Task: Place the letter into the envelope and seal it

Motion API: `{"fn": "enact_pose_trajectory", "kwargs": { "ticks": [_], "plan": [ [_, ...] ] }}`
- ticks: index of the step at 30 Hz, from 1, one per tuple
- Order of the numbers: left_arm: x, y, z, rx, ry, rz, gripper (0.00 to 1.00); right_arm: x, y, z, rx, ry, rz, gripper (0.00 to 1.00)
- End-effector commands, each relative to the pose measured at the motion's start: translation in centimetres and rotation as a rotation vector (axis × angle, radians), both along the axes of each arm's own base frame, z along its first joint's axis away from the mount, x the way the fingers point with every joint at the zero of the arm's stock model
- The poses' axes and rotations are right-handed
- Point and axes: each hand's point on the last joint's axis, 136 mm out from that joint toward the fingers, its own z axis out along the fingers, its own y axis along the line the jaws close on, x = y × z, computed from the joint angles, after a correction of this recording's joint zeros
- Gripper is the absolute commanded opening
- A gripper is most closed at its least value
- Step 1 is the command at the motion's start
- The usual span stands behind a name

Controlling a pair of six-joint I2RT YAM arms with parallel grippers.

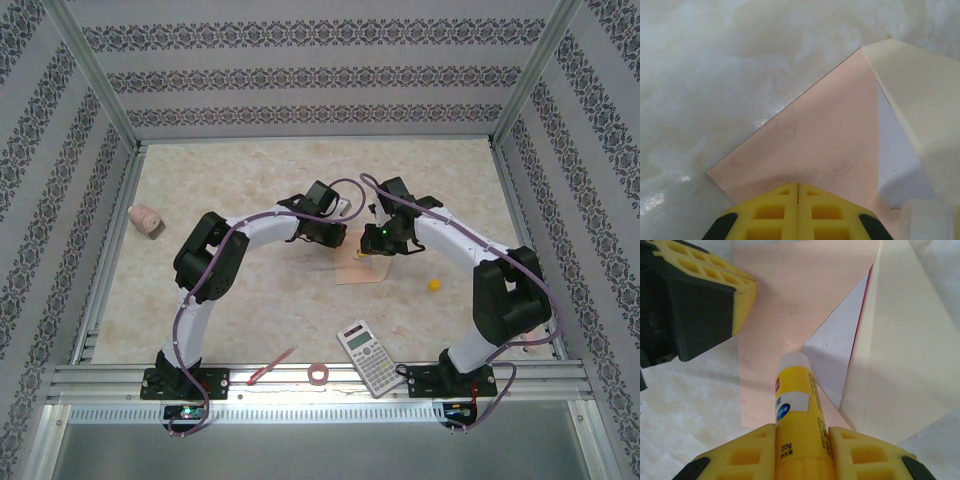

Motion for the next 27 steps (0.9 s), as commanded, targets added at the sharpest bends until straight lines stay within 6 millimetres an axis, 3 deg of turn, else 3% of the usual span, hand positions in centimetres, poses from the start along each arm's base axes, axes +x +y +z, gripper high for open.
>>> {"fn": "enact_pose_trajectory", "kwargs": {
  "ticks": [1, 27],
  "plan": [
    [-0.2, -0.2, -1.3, 0.009, 0.011, 0.01, 0.0, 0.4, 0.7, 0.2, 0.005, 0.003, 0.027, 0.06],
    [-2.0, 0.6, -4.0, 0.018, 0.068, 0.015, 0.0, 1.4, 0.5, -2.4, -0.039, 0.042, -0.008, 0.04]
  ]
}}
